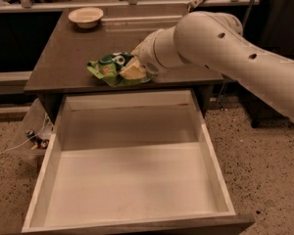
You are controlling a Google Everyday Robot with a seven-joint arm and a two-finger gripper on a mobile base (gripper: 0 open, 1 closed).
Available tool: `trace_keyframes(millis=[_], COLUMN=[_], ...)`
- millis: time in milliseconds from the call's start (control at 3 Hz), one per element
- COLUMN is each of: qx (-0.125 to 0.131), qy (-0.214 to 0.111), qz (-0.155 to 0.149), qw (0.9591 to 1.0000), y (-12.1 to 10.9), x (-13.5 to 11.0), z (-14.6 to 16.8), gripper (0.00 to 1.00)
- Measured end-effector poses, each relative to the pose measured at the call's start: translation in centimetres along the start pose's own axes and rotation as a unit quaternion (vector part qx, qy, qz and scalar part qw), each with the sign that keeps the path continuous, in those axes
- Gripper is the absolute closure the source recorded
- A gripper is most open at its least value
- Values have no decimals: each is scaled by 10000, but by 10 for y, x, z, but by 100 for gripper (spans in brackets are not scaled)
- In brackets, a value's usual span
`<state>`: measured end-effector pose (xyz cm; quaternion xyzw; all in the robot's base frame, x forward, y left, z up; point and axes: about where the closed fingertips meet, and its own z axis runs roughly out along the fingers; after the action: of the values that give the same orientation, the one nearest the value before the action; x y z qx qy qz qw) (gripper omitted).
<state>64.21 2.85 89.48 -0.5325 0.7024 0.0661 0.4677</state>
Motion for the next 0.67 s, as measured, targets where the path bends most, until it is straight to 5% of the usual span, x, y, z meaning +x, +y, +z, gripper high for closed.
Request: trace_keyframes(millis=[667], qx=[-211], qy=[219], qz=[-12], qw=[9995], y=[-3], x=[7], z=[35], gripper=[100])
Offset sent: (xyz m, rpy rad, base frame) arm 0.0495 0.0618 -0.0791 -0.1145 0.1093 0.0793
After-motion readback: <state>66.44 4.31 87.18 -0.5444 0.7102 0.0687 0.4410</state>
